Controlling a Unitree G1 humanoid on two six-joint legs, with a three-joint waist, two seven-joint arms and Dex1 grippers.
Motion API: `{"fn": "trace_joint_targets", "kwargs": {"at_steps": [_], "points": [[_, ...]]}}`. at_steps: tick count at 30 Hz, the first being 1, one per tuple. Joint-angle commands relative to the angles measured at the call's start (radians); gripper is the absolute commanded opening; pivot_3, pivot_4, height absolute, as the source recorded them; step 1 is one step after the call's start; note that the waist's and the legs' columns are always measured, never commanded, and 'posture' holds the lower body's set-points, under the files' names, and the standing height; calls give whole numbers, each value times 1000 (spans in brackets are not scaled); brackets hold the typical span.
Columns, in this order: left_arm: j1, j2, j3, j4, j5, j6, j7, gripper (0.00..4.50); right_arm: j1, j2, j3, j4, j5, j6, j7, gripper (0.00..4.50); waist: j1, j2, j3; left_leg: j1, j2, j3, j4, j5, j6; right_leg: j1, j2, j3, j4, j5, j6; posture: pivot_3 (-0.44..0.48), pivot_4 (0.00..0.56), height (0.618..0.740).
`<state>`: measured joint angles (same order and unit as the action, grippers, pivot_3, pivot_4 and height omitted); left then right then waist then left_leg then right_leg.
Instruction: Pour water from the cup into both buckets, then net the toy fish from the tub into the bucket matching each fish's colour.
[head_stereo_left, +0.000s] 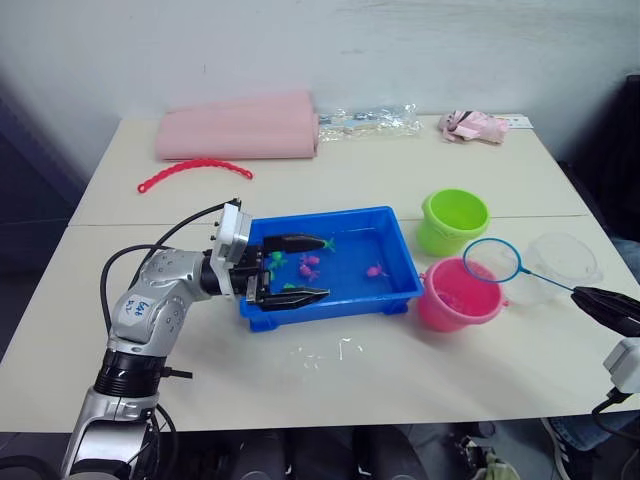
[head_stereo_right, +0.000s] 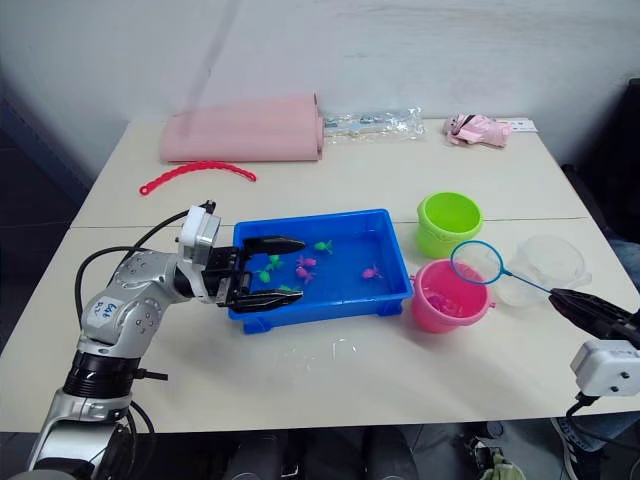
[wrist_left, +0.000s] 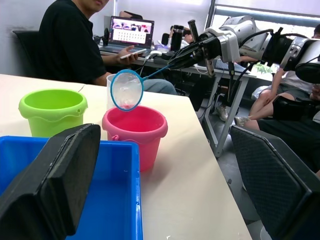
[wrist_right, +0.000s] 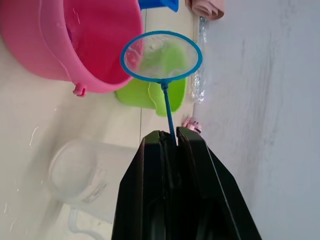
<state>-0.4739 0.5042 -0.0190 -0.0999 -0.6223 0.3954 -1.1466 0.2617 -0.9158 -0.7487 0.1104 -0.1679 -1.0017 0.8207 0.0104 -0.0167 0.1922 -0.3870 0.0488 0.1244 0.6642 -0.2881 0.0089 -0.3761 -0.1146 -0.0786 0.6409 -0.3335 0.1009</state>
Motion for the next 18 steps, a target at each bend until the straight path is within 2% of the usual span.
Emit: {"fn": "trace_joint_targets", "kwargs": {"at_steps": [1,5,8,13,18], "points": [[20,13,39,-17,-5,-14,10,4469,34,-28,46,-104,233,155,-1,0,-3,0,0,0,0,0,0,0,0,0,0,1,0,0,0,0,150,740],[61,48,94,13,4,-25,28,4469,17,-95,134,-277,447,434,52,0,-23,1,0,0,1,-1,-1,0,0,0,0,2,0,0,0,0,150,740],[100,77,135,20,9,-27,43,4469,-79,-157,223,-341,479,578,61,0,-37,1,0,1,2,-2,-1,0,0,1,0,1,1,0,-1,0,150,740],[178,129,197,3,6,-32,61,4469,-352,-200,436,-301,330,730,28,0,-38,0,0,0,2,-2,-1,-1,0,0,-1,-1,0,-1,-2,0,150,740],[227,151,236,-24,3,-42,82,4469,-647,-172,713,-151,146,644,131,0,-38,0,0,-3,1,-3,-1,-2,0,-1,-2,-2,-3,-1,-2,0,150,740]]}}
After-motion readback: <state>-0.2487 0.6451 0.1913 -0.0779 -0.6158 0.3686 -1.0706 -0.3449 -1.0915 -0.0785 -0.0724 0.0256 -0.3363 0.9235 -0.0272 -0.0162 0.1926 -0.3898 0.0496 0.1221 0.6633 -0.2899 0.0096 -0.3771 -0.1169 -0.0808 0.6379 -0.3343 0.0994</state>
